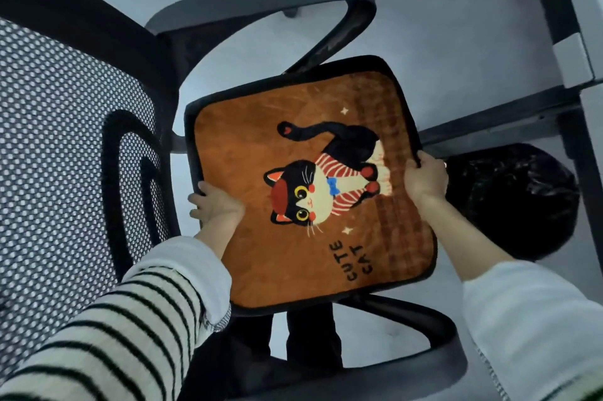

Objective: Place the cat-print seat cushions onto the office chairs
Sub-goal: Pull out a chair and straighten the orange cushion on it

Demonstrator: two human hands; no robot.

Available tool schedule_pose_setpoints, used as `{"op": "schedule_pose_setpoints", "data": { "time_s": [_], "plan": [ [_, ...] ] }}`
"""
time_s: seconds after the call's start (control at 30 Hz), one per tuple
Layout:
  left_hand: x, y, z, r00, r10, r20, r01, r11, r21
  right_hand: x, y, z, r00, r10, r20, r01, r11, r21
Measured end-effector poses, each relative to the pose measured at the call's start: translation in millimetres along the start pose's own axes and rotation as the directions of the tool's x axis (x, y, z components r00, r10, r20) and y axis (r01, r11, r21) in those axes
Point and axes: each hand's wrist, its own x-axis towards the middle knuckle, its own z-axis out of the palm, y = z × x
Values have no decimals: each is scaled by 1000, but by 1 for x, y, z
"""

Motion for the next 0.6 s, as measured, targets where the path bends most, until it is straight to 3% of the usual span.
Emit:
{"op": "schedule_pose_setpoints", "data": {
  "time_s": [0.13, 0.33, 0.6],
  "plan": [
    [2, -5, 2, 999, 30, -12, -31, 999, -15, -1, -4, 2, 996, -80, -30, 80, 997, 2],
    [9, -2, 1, 999, -1, -40, -1, 998, -57, 9, -12, 1, 998, -43, -45, 48, 992, 114],
    [1, -6, 7, 1000, 24, -18, -24, 999, -41, -24, 32, -14, 995, -96, -23, 93, 988, -126]
  ]
}}
